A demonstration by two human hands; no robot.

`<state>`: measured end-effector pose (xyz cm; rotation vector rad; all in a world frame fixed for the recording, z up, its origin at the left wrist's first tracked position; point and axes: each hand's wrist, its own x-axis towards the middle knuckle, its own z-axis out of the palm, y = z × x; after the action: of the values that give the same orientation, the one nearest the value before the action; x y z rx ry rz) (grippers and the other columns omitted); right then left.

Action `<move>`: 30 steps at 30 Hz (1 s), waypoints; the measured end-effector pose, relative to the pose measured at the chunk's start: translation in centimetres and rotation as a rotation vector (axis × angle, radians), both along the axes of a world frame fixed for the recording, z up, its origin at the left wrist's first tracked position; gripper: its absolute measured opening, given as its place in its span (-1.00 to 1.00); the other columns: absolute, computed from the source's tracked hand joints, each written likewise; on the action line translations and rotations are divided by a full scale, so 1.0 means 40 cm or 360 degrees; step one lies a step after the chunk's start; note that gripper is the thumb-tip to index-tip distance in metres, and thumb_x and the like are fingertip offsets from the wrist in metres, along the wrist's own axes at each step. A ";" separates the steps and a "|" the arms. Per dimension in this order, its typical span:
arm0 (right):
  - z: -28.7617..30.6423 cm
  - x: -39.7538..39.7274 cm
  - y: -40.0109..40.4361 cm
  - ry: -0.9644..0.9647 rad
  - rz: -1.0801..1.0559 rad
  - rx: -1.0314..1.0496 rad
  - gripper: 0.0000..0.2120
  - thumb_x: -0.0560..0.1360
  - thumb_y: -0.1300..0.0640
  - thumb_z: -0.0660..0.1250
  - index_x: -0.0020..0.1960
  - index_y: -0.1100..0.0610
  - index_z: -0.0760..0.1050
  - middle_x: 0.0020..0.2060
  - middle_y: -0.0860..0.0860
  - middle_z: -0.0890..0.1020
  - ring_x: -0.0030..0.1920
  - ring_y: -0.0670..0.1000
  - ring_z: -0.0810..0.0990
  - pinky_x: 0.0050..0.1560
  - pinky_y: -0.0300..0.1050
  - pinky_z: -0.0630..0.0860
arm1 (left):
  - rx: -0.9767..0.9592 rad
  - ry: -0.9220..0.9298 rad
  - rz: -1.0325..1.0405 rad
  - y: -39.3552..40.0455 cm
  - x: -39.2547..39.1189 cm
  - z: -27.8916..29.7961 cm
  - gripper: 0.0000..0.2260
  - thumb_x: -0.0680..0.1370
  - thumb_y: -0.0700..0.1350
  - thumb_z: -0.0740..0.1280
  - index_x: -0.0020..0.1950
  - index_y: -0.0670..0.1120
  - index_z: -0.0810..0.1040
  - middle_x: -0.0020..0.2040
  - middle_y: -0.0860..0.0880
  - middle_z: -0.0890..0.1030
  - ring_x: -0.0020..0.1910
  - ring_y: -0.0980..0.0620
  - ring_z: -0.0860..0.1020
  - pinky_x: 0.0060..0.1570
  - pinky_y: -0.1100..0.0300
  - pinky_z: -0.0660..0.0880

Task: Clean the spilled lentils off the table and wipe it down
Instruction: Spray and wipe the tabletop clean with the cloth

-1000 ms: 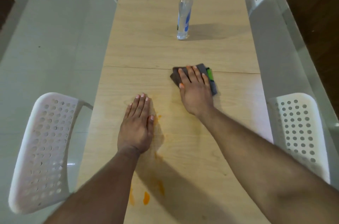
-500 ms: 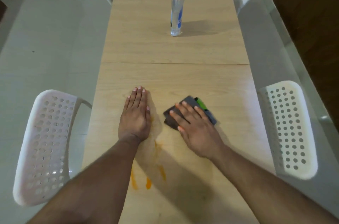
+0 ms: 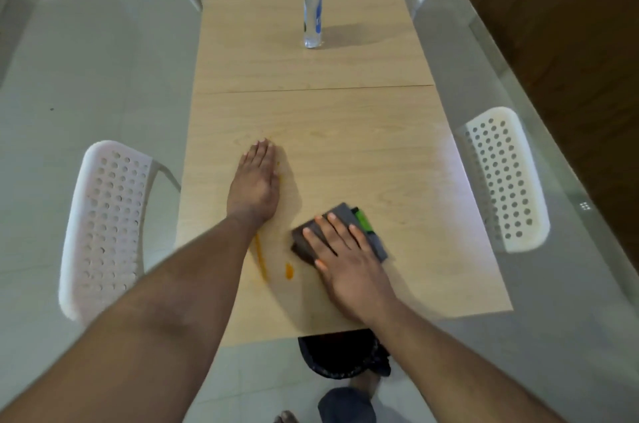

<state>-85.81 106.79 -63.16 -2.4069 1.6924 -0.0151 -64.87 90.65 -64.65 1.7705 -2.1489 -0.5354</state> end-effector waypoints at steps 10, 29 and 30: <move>0.000 0.074 -0.133 -0.0006 -0.0379 -0.0044 -0.44 0.72 -0.04 0.03 0.70 -0.04 0.10 0.69 0.03 0.13 0.69 0.07 0.00 0.65 0.15 0.03 | -0.0071 -0.0092 -0.0220 0.320 0.108 -0.023 -0.46 0.74 0.06 -0.02 0.70 -0.12 0.18 0.71 -0.04 0.10 0.70 0.04 -0.01 0.67 0.10 -0.10; -0.012 0.172 0.117 0.0021 -0.0268 -0.0053 -0.43 0.72 -0.03 0.05 0.71 -0.01 0.06 0.70 0.06 0.10 0.70 0.09 -0.02 0.65 0.18 0.04 | -0.0112 -0.0099 -0.0047 0.325 0.105 -0.034 -0.45 0.72 -0.01 -0.02 0.69 -0.19 0.18 0.70 -0.15 0.17 0.70 -0.09 0.07 0.67 -0.04 0.01; -0.006 0.174 0.158 0.0020 -0.0201 -0.0038 -0.43 0.72 -0.03 0.04 0.71 -0.01 0.05 0.70 0.06 0.08 0.70 0.08 -0.04 0.65 0.18 0.03 | -0.0115 -0.0111 -0.0028 0.325 0.105 -0.034 -0.45 0.71 -0.02 -0.01 0.69 -0.19 0.18 0.70 -0.16 0.17 0.70 -0.10 0.07 0.67 -0.03 0.00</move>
<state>-78.84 113.09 -63.38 -2.3174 1.8578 -0.0388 -60.66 103.66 -66.03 1.7578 -2.2033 -0.4001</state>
